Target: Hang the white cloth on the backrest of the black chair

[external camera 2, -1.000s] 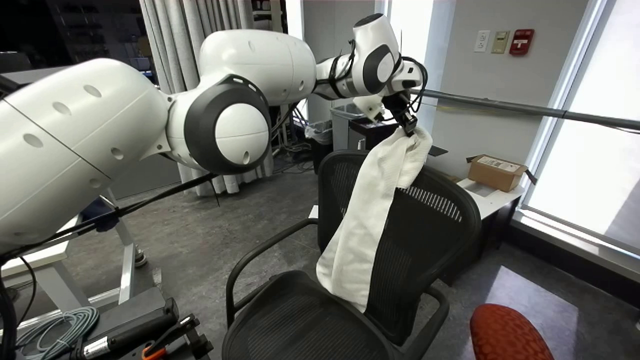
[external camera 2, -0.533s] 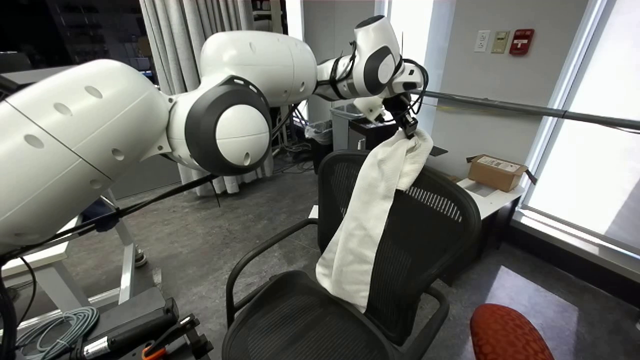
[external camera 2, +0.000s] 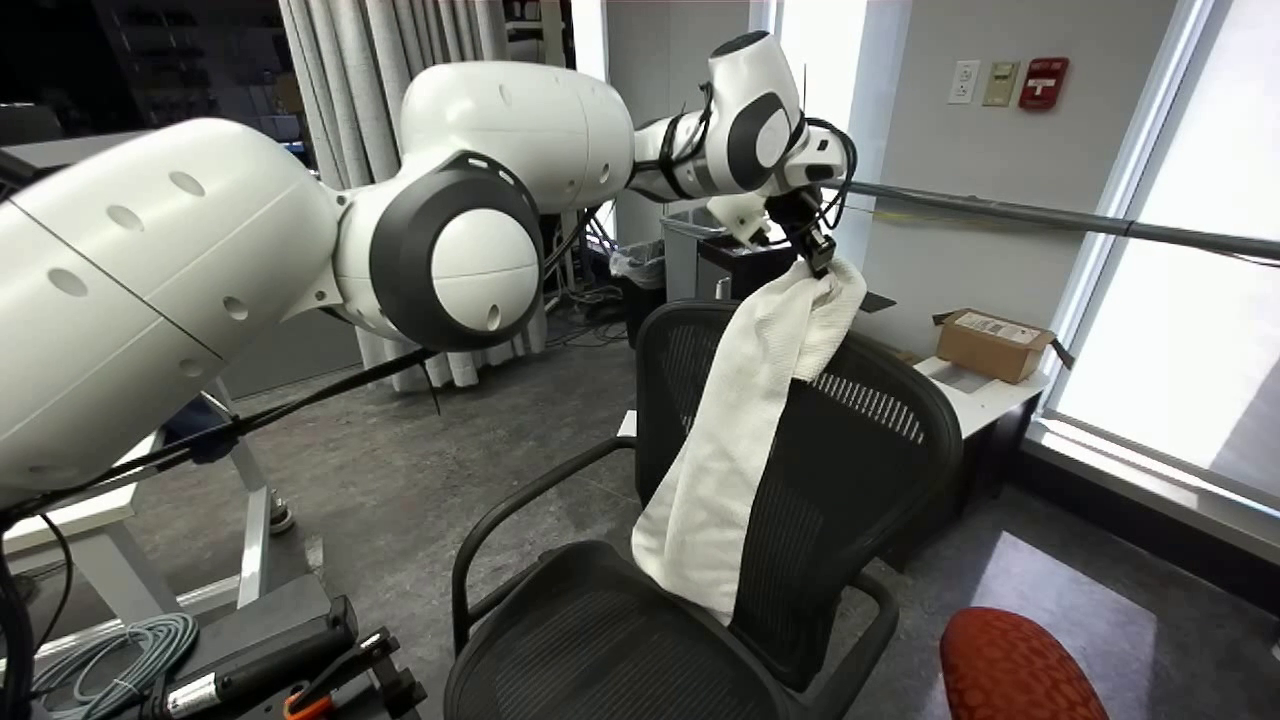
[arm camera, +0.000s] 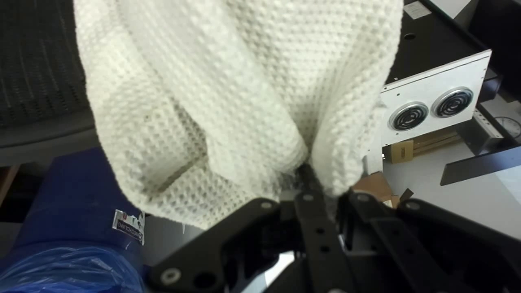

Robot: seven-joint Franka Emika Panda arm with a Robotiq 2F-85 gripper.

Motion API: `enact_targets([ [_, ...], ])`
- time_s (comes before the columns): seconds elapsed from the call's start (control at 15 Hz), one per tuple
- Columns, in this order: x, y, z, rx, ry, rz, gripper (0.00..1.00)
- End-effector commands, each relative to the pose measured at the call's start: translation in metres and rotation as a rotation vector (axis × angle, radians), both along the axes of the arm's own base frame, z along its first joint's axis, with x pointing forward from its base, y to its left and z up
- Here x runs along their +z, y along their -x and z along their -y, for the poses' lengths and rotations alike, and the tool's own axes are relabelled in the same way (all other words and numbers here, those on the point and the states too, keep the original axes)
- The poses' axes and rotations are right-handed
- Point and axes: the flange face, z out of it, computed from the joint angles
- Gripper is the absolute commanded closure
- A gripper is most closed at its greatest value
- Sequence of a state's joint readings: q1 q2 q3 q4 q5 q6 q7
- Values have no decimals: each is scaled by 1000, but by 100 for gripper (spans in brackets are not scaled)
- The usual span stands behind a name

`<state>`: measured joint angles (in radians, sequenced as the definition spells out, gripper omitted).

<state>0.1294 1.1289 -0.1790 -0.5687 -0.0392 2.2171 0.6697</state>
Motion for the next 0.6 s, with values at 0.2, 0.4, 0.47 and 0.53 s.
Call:
enact_targets([
  [0.2,0,0,0,0,0,0,88],
  [0.4,-1,0,-1,1,4,-1,57],
  [0.47,-1,0,-2,0,4,-1,48],
  [0.53,-1,0,-3,0,2,-2,41],
])
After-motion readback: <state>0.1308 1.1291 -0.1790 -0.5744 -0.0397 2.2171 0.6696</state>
